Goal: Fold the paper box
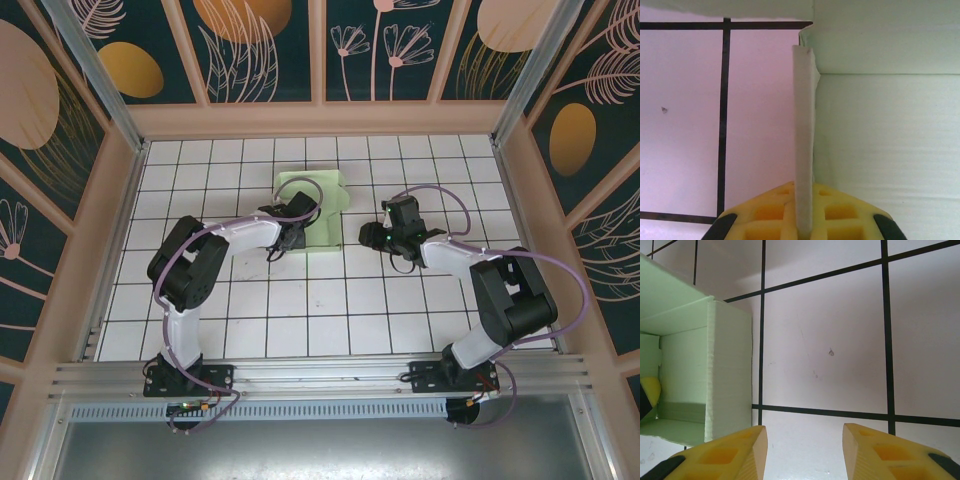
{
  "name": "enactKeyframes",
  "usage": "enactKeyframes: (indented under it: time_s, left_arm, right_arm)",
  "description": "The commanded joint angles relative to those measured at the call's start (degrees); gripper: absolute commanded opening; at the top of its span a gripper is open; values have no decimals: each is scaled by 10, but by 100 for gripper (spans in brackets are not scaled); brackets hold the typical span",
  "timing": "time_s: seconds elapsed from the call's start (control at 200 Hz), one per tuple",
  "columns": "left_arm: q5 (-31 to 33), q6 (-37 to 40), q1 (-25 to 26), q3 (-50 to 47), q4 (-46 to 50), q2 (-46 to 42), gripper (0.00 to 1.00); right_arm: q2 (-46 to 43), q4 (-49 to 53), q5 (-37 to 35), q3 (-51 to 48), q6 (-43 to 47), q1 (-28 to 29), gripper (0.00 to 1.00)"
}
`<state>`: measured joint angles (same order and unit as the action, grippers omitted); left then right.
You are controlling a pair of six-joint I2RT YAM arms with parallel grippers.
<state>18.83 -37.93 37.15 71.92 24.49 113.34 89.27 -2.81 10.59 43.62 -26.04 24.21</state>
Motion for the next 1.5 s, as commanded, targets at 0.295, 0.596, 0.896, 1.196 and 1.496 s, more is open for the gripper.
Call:
enactKeyframes:
  time_s: [0.295, 0.596, 0.896, 1.196, 1.496]
  left_arm:
    - [9, -11, 0, -8, 30, -39, 27]
    - [12, -15, 0, -5, 26, -65, 34]
    - [18, -22, 0, -20, -4, -81, 49]
    - [-3, -24, -1, -74, -50, -215, 77]
    - [-7, -5, -6, -135, -43, -319, 90]
  right_arm:
    - [-2, 0, -1, 2, 2, 8, 44]
    - [3, 6, -9, 13, 2, 18, 44]
    - [-12, 20, -55, 25, 12, 42, 44]
    - [27, 64, -132, 98, 5, 93, 47]
    - [123, 103, -157, 192, -9, 120, 27]
